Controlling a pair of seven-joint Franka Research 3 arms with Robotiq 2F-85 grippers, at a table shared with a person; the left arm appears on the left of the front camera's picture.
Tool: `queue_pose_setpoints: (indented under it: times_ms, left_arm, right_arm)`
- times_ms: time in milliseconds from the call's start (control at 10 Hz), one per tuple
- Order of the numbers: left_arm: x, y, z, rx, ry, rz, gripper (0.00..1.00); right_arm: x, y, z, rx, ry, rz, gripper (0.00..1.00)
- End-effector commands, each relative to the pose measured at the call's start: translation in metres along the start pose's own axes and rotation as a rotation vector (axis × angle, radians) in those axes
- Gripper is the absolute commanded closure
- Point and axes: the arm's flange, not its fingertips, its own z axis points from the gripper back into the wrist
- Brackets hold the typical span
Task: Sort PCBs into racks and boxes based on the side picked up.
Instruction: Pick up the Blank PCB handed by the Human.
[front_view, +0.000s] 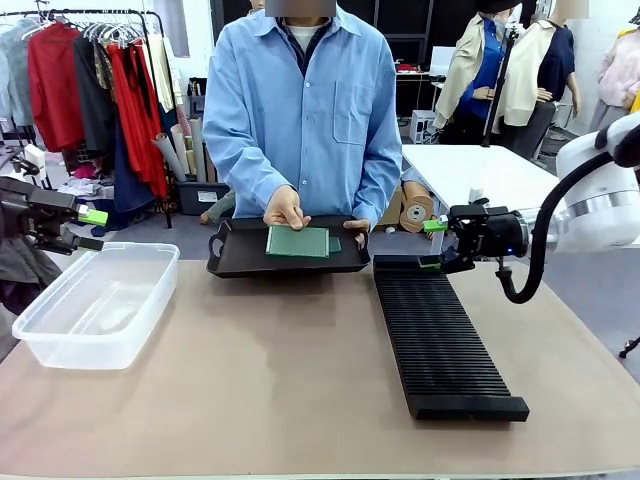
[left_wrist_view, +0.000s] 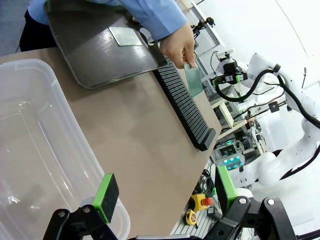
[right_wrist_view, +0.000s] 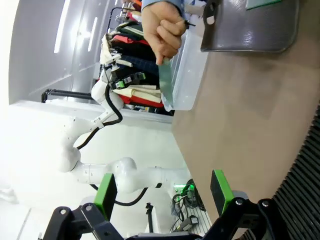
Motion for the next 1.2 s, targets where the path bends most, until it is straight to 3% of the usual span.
queue_pose_setpoints:
  times_ms: [0, 500, 1100]
  left_arm:
    - [0.0, -0.001, 0.001, -0.001, 0.001, 0.001, 0.0]
    - [0.0, -0.001, 0.001, -0.001, 0.001, 0.001, 0.0]
    - [0.0, -0.001, 0.001, -0.001, 0.001, 0.001, 0.0]
  right_arm:
    - [0.017, -0.004, -0.008, 0.072, 0.032, 0.028, 0.0]
    - [0.044, -0.022, -0.052, 0.118, 0.098, 0.077, 0.0]
    - [0.067, -0.043, -0.115, 0.272, 0.118, 0.085, 0.0]
